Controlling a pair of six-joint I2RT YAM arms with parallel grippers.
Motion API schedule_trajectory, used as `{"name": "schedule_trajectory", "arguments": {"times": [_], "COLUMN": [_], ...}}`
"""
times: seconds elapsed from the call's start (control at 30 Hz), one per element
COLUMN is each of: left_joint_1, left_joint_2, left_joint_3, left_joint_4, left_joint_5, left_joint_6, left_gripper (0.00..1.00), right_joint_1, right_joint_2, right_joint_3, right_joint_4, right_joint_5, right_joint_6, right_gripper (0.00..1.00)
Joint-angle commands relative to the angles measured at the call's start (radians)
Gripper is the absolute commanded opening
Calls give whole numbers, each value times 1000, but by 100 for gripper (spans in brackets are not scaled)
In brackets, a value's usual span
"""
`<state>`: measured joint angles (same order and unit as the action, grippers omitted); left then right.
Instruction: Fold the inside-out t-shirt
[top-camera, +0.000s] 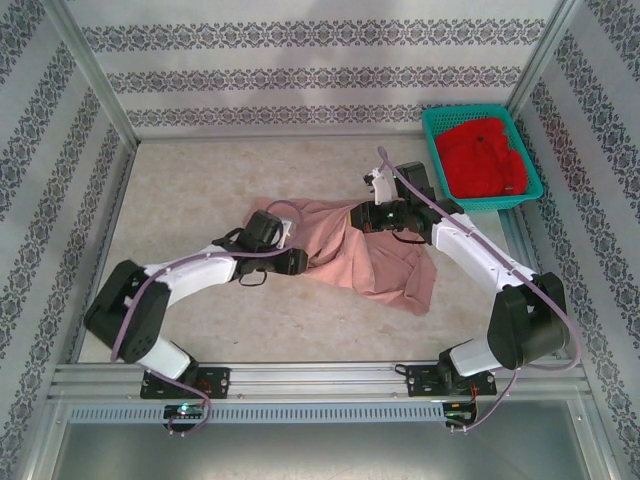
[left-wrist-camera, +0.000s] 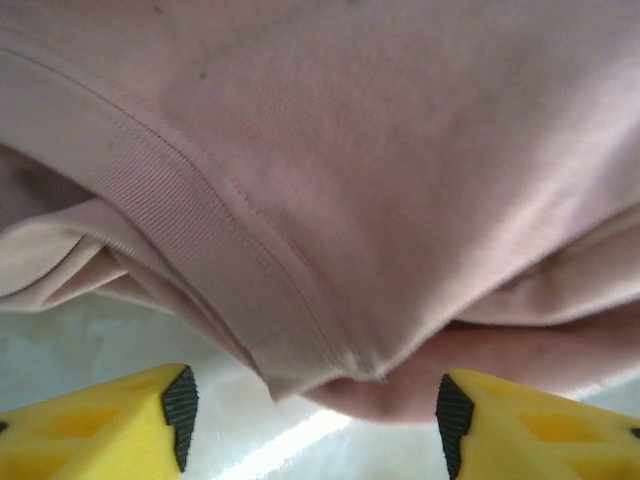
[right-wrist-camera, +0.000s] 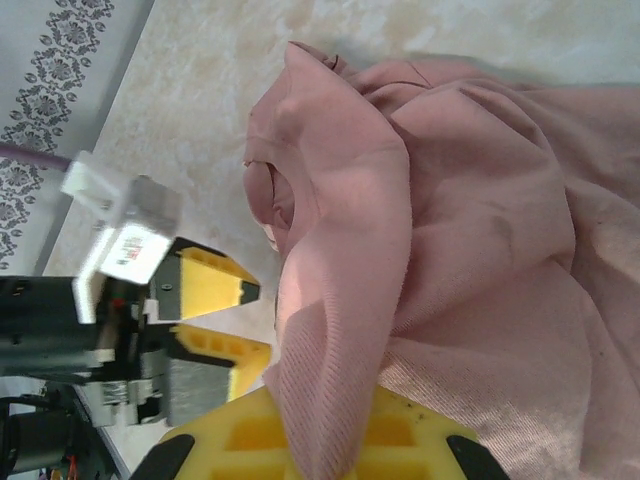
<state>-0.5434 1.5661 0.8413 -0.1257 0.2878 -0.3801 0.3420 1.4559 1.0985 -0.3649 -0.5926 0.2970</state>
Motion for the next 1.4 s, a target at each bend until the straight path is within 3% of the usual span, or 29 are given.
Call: {"name": "schedule_trajectory", "arguments": {"times": [0.0, 0.17, 0.23, 0.3, 0.43, 0.57, 0.77, 0.87, 1.0, 1.13, 1.27, 1.37], "left_joint_1": [-8, -5, 7, 26, 83, 177, 200, 202, 201, 202, 202, 210], "left_joint_2": [59, 83, 38, -41, -240, -336, -347, -349, -349, -350, -370, -396], "left_joint_3": [67, 113, 115, 109, 78, 67, 97, 104, 104, 102, 90, 77], "left_joint_4": [35, 49, 30, 1, -68, -99, -129, -134, -129, -130, -148, -159], "left_joint_5": [16, 22, 35, 85, 148, 230, 248, 245, 251, 252, 216, 164], "left_joint_6": [75, 78, 74, 56, -21, -102, -112, -113, -115, -114, -106, -109], "left_gripper": [54, 9, 0, 0, 0, 0, 0, 0, 0, 0, 0, 0], "right_joint_1": [-11, -19, -20, -8, 70, 113, 196, 249, 277, 278, 275, 259], "right_joint_2": [-5, -9, -17, -24, 33, 130, -33, -89, -69, 45, 182, 197], "right_joint_3": [26, 34, 57, 93, 155, 215, 26, -76, -140, -106, -32, -26], "right_joint_4": [6, -14, -49, -87, -135, -200, -127, -70, 2, 78, 108, 98], "right_joint_5": [-12, 7, 47, 122, 338, 502, 481, 478, 496, 517, 541, 540], "right_joint_6": [-5, -18, -43, -69, -111, -153, -150, -94, -43, -35, -43, -54], "right_gripper": [0, 0, 0, 0, 12, 23, 43, 48, 48, 46, 37, 29]}}
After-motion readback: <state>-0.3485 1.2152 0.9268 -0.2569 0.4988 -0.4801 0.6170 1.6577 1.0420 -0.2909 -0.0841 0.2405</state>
